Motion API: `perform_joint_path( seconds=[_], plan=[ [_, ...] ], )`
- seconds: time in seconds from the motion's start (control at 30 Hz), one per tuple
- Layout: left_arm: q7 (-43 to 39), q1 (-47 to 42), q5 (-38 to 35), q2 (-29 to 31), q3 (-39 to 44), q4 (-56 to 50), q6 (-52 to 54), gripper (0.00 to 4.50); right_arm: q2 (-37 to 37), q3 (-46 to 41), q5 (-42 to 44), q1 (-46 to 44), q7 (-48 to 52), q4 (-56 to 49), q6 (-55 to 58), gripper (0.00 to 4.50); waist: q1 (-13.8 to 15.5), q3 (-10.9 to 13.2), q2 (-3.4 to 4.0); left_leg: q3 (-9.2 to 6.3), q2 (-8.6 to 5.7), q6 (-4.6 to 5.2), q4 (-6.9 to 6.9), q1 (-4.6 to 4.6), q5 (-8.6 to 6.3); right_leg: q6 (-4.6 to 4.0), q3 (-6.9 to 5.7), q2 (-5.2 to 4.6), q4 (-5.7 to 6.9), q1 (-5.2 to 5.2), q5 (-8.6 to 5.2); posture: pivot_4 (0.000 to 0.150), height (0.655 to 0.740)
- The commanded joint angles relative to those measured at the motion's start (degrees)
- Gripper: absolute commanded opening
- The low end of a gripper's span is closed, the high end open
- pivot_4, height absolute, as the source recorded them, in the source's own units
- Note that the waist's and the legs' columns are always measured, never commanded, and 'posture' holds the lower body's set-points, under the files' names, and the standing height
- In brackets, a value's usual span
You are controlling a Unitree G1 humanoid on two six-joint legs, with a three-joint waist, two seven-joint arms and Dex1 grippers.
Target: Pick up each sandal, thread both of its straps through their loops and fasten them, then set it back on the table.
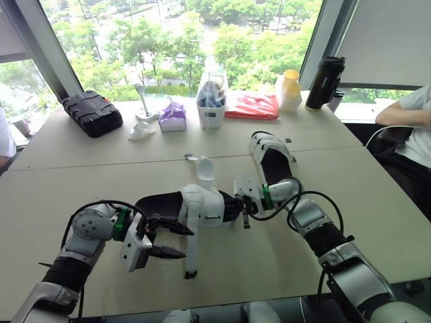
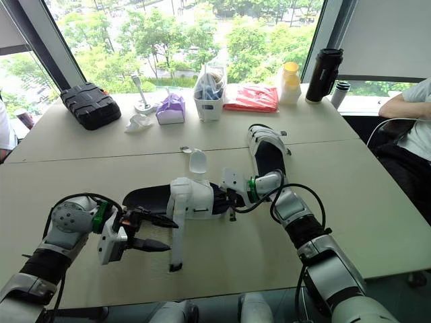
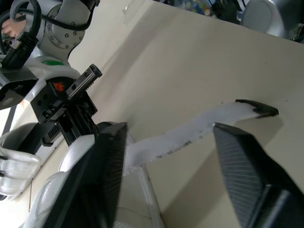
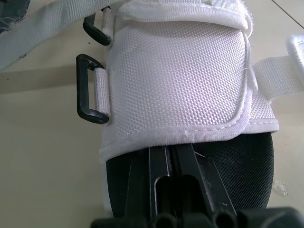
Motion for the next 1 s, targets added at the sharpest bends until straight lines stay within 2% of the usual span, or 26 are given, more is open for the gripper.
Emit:
perform_joint_path(
  seconds=[0.03, 0.13, 0.17, 0.23, 0.3, 0.37, 0.43, 0.5, 0.57, 0.73, 1.0],
  plan=[
    [3.21, 1.72, -0.18, 2.42, 1.50, -0.38, 2.47, 4.48, 0.14, 1.98, -2.72, 0.61, 0.06, 2.31, 0.23, 0.00, -0.14, 0.00, 0.00, 0.00, 0.02, 0.00, 0.00, 0.00, 0.00, 0.00, 0.00, 0.03, 0.00, 0.00, 0.00, 0.150, 0.7400],
    [8.92, 7.82, -3.99, 5.75, 5.37, -4.20, 16.32, 4.48, 0.16, 2.03, -2.73, 0.68, 0.25, 2.26, 0.03, 0.00, -0.76, 0.03, 0.06, -0.01, 0.09, 0.01, -0.01, 0.01, -0.01, -0.01, 0.02, 0.11, 0.01, -0.02, 0.00, 0.150, 0.7400],
    [10.88, 11.07, -5.54, 7.37, 6.21, -6.32, 23.79, 4.48, 0.16, 2.04, -2.68, 0.78, 0.25, 2.15, -0.01, 0.00, -0.93, 0.06, 0.10, -0.04, 0.11, 0.03, -0.01, 0.01, -0.02, -0.01, 0.02, 0.13, 0.03, -0.02, -0.01, 0.150, 0.7400],
    [15.84, 18.02, -13.76, 10.43, 7.37, -13.34, 43.69, 4.48, 0.26, 2.05, -2.38, 0.95, 0.40, 1.91, 0.30, 0.00, -1.32, 0.08, 0.14, -0.09, 0.14, 0.04, -0.01, -0.02, -0.02, -0.01, 0.01, 0.16, 0.04, -0.04, -0.01, 0.150, 0.7400],
    [17.69, 24.41, -21.34, 13.47, 8.25, -20.28, 58.43, 4.48, 0.21, 2.17, -2.39, 1.14, 0.51, 1.67, 0.32, 0.00, -1.33, 0.13, 0.20, -0.07, 0.31, 0.14, -0.01, -0.02, -0.08, 0.01, 0.02, 0.15, 0.03, -0.01, -0.03, 0.150, 0.7400],
    [18.64, 27.98, -25.31, 15.09, 9.30, -24.31, 66.92, 4.48, 0.14, 2.22, -2.47, 1.30, 0.54, 1.48, 0.35, 0.00, -1.28, 0.15, 0.21, -0.08, 0.33, 0.18, -0.01, 0.00, -0.10, 0.01, 0.00, 0.17, 0.01, 0.04, -0.03, 0.150, 0.7400],
    [22.84, 30.02, -35.84, 14.85, 11.38, -27.97, 79.75, 4.48, 0.04, 2.29, -2.51, 1.40, 0.65, 1.33, 0.45, 0.00, -1.18, 0.16, 0.24, -0.08, 0.33, 0.17, -0.01, 0.01, -0.10, 0.01, -0.01, 0.17, 0.02, 0.06, -0.03, 0.150, 0.7400],
    [26.48, 30.51, -42.79, 13.83, 13.01, -30.26, 88.47, 4.48, -0.19, 2.40, -2.59, 1.58, 0.83, 1.07, 0.53, 0.00, -1.16, 0.17, 0.24, -0.10, 0.36, 0.17, -0.01, 0.01, -0.10, 0.00, -0.03, 0.19, 0.02, 0.06, -0.04, 0.150, 0.7400],
    [30.12, 29.94, -45.67, 11.93, 13.86, -31.63, 93.33, 4.48, -0.35, 2.42, -2.55, 1.76, 0.94, 0.73, 0.73, 0.00, -1.19, 0.21, 0.33, -0.11, 0.38, 0.17, -0.01, 0.03, -0.10, 0.00, -0.04, 0.20, 0.02, 0.07, -0.04, 0.150, 0.7400],
    [36.84, 27.90, -47.37, 5.79, 12.84, -33.69, 100.43, 4.48, -0.75, 2.35, -2.34, 2.34, 1.07, -0.64, 1.59, 0.00, -1.11, 0.22, 0.39, -0.07, 0.38, 0.15, -0.01, 0.01, -0.10, -0.03, -0.03, 0.19, -0.01, 0.05, -0.03, 0.150, 0.7400],
    [40.12, 22.96, -42.88, -3.28, 9.48, -31.79, 104.31, 4.48, -0.87, 2.29, -2.34, 3.20, 0.66, -2.75, 3.38, 0.00, -0.71, 0.19, 0.37, -0.04, 0.35, 0.13, -0.01, -0.01, -0.10, -0.04, -0.02, 0.16, -0.06, 0.07, -0.02, 0.150, 0.7400]
  ],
)
